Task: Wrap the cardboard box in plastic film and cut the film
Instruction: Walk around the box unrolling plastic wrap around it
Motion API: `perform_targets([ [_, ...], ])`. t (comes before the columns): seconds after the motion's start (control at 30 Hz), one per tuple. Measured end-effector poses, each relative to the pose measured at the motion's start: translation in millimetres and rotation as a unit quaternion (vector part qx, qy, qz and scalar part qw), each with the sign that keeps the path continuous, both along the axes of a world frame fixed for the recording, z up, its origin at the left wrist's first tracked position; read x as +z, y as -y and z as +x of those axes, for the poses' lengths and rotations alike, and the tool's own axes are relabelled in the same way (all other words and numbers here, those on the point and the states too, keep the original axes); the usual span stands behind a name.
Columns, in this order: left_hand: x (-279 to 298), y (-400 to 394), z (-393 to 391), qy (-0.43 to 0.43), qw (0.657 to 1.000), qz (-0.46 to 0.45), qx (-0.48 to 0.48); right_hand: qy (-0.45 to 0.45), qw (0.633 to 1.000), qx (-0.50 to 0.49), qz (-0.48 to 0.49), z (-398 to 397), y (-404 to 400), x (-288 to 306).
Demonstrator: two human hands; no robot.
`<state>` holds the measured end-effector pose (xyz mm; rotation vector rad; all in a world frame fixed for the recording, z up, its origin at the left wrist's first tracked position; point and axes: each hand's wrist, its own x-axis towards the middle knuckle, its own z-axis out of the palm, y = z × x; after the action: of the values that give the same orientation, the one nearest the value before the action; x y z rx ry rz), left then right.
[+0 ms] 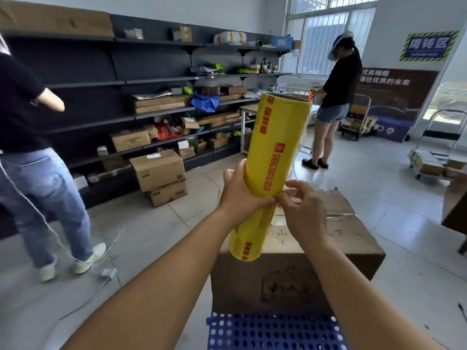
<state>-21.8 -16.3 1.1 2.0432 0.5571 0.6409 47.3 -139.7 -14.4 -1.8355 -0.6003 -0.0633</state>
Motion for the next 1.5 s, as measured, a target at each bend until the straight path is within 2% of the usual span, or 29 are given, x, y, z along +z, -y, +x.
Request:
perform_targets([
  [0.3, -10, 17, -80, 0.004, 0.998, -0.038, 0.042, -0.048, 0.993, 0.097, 0.037, -52, 11, -10],
  [0.47, -23, 18, -118, 0.028, 0.997, -0.050, 0.058, -0.069, 0.990, 0.119, 0.038, -81, 10, -22],
  [0.73, -59, -3, -175, 0.016, 0.993, -0.106, 0.055, -0.132, 0.980, 0.143, 0.033, -135, -6, -53],
  [1.2, -130, -72, -243, -0.027, 0.983, -0.182, -0.026, -0.172, 0.984, 0.040, -0.016, -223, -63, -126],
  [1.5, -164, -100, -220, -0.033, 0.978, -0.195, -0.072, -0.186, 0.982, -0.028, -0.017, -211, -86, -158],
])
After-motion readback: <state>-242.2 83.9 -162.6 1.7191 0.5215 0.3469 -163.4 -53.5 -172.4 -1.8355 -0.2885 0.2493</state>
